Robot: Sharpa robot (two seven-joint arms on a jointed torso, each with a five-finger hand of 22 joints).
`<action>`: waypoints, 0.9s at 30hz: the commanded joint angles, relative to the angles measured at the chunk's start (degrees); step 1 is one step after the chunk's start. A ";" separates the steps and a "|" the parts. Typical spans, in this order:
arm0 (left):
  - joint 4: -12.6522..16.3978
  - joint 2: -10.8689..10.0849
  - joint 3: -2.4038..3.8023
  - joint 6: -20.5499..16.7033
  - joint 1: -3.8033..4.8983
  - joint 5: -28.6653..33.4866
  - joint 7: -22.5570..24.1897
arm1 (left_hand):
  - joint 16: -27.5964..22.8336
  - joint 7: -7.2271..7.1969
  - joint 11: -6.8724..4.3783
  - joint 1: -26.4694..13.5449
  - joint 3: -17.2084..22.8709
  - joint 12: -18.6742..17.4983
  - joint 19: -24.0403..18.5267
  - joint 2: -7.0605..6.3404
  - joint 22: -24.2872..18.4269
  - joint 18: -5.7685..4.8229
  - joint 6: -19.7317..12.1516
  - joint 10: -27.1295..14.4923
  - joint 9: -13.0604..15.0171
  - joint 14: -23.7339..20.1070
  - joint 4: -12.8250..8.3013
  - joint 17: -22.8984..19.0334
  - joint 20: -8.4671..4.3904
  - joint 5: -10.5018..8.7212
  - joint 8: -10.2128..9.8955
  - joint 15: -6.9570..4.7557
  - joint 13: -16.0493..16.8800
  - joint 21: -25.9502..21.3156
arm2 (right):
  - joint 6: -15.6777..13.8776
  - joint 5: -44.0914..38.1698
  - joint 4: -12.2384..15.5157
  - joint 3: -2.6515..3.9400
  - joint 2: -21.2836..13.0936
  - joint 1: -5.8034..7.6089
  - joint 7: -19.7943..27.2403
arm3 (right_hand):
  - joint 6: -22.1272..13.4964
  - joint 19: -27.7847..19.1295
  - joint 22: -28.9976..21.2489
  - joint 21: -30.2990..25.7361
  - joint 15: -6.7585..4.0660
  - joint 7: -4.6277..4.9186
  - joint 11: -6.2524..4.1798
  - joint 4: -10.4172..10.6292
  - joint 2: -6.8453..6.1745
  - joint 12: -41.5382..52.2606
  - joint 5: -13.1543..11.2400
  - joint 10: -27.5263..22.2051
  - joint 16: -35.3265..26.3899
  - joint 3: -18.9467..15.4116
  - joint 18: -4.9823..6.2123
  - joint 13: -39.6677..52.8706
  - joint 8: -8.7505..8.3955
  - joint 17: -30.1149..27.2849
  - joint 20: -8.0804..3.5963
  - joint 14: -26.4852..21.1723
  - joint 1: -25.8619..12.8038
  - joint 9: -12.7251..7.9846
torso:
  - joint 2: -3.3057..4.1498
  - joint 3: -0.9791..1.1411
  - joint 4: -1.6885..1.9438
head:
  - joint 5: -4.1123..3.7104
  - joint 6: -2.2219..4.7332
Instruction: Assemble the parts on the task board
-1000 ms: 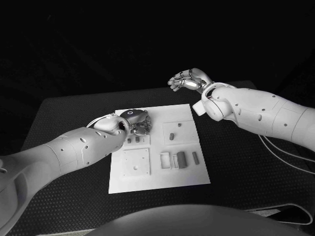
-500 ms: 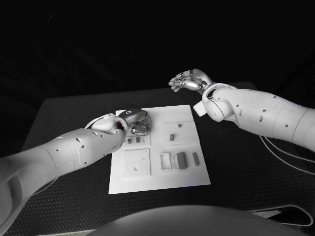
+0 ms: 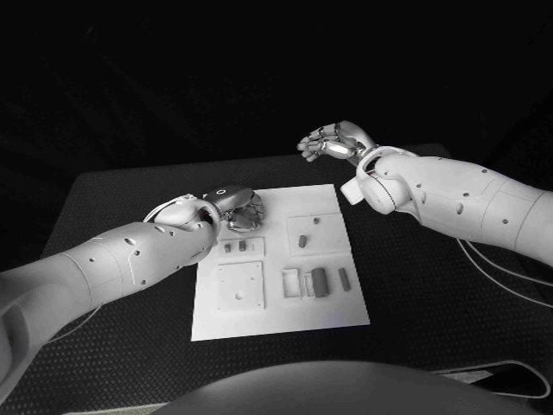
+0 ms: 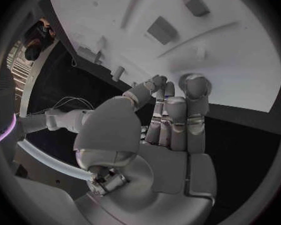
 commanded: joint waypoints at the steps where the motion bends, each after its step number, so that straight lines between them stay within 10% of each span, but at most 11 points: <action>1: 0.74 -0.70 0.06 1.73 0.25 0.50 0.03 | 0.20 -0.06 0.36 -0.28 0.28 0.05 0.09 0.43 0.08 7.22 0.30 0.84 0.04 -0.02 -0.09 -0.08 -0.18 -0.14 0.28 -0.45 0.09 -0.20 | 0.10 -0.36 0.17 0.03 -0.12 0.03 0.38 | -0.45 -0.23 0.00 -0.27 0.23 1.05 0.31 -0.06 0.14 -0.33 -0.10 -0.04 -0.37 0.08 1.00 -0.01 -0.34 0.06 0.15 0.01 -0.51 -0.09 | -0.03 0.05 0.07 | 0.00 -0.05; 27: 4.06 -6.73 0.26 3.44 0.76 0.08 -1.38 | 0.28 -0.10 0.30 -0.01 0.42 0.03 0.08 0.27 0.11 7.17 0.34 1.04 0.07 -0.06 -0.24 -0.19 -0.28 -0.13 0.31 -0.51 0.20 -0.33 | 0.06 -0.36 0.24 0.03 -0.48 0.02 0.36 | -0.44 -0.24 0.01 -0.28 0.23 1.05 0.31 -0.07 0.13 -0.37 -0.09 -0.03 -0.40 0.09 1.02 -0.01 -0.35 0.07 0.15 0.01 -0.50 -0.10 | 0.03 0.02 -0.02 | 0.11 -0.12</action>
